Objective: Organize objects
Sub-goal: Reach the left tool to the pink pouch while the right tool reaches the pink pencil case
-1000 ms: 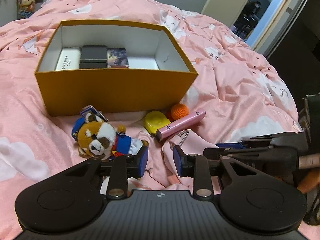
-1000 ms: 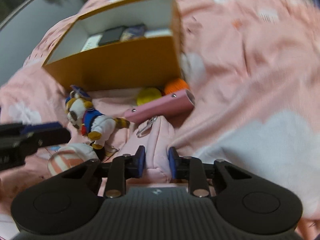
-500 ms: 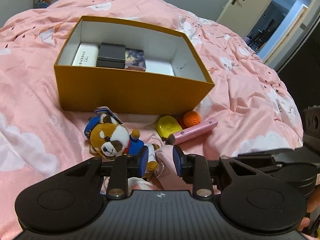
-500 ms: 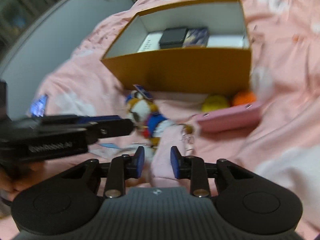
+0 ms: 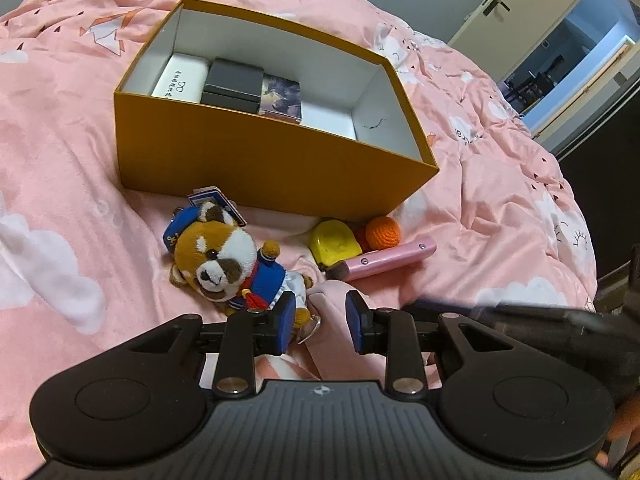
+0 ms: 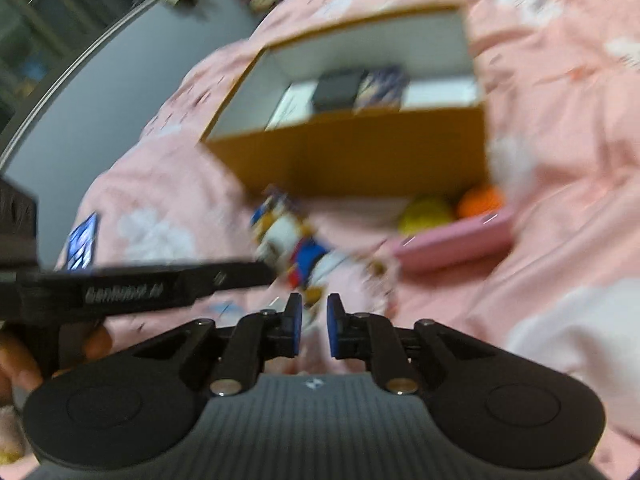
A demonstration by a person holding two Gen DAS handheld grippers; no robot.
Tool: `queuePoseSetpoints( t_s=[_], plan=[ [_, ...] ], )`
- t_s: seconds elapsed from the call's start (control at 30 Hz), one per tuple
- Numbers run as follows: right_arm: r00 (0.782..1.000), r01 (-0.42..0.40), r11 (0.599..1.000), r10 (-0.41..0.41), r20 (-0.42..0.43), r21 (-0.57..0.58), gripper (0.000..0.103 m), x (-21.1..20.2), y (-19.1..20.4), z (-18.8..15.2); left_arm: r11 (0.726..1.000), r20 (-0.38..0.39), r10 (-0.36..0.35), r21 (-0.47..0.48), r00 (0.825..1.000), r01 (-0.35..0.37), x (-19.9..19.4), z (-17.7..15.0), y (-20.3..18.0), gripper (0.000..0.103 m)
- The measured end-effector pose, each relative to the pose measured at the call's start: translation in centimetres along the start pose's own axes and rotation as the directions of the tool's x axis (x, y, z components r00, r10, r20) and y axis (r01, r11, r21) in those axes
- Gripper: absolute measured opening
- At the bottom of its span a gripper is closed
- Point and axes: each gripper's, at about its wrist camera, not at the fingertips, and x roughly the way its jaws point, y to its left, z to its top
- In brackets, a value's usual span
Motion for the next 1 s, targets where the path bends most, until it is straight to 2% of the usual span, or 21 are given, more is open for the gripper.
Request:
queuePoseSetpoints(
  t_s=[0.07, 0.13, 0.23, 0.27, 0.37, 0.5, 0.67, 0.87, 0.93, 0.97, 1.0],
  plan=[
    [0.997, 0.072, 0.997, -0.072, 0.010, 0.026, 0.014, 0.1, -1.0, 0.3, 1.000, -0.002, -0.007, 0.002, 1.000, 0.007, 0.0, 0.0, -0.1, 0.034],
    [0.989, 0.141, 0.989, -0.139, -0.043, 0.046, 0.014, 1.2, -2.1, 0.2, 1.000, -0.001, -0.025, -0.003, 1.000, 0.025, 0.0, 0.2, -0.2, 0.035],
    [0.979, 0.171, 0.984, -0.164, -0.126, 0.049, 0.014, 2.7, -3.1, -0.7, 0.998, -0.006, -0.068, -0.019, 0.998, 0.068, 0.2, 0.5, -0.5, 0.044],
    [0.977, 0.163, 0.985, -0.155, -0.146, 0.048, 0.014, 3.0, -3.2, -0.9, 0.997, -0.008, -0.079, -0.024, 0.997, 0.079, 0.3, 0.5, -0.7, 0.048],
    [0.980, 0.095, 0.995, -0.087, -0.179, 0.039, 0.014, 3.7, -3.0, -1.4, 0.996, -0.034, -0.091, -0.021, 0.995, 0.091, 0.8, 0.7, -1.4, 0.049],
    [0.981, 0.018, 1.000, -0.020, -0.191, -0.013, 0.011, 4.1, -1.6, -1.7, 0.999, -0.087, -0.042, -0.015, 0.995, 0.041, 1.8, 0.6, -1.7, 0.051],
    [0.978, -0.016, 0.998, 0.002, -0.210, -0.063, 0.005, 4.9, -0.6, -1.8, 0.999, -0.176, 0.006, -0.035, 0.984, -0.012, 3.8, 0.5, -1.4, 0.051],
    [0.975, -0.030, 0.995, 0.008, -0.220, -0.100, 0.002, 5.4, 0.0, -1.9, 0.995, -0.233, 0.092, 0.060, 0.968, -0.080, 5.7, 0.5, -3.0, 0.051],
    [0.975, -0.035, 0.995, 0.012, -0.221, -0.097, 0.002, 5.3, -0.2, -2.0, 0.990, -0.257, 0.126, 0.092, 0.958, -0.105, 6.4, 0.3, -3.3, 0.049],
    [0.975, -0.035, 0.995, 0.013, -0.220, -0.097, 0.002, 5.2, -0.2, -1.9, 0.988, -0.274, 0.136, 0.106, 0.952, -0.111, 6.9, 0.1, -3.5, 0.043],
    [0.974, -0.034, 0.994, 0.010, -0.228, -0.100, 0.001, 5.3, -0.2, -1.9, 0.987, -0.274, 0.142, 0.117, 0.951, -0.114, 7.1, -0.1, -3.5, 0.041]
  ],
)
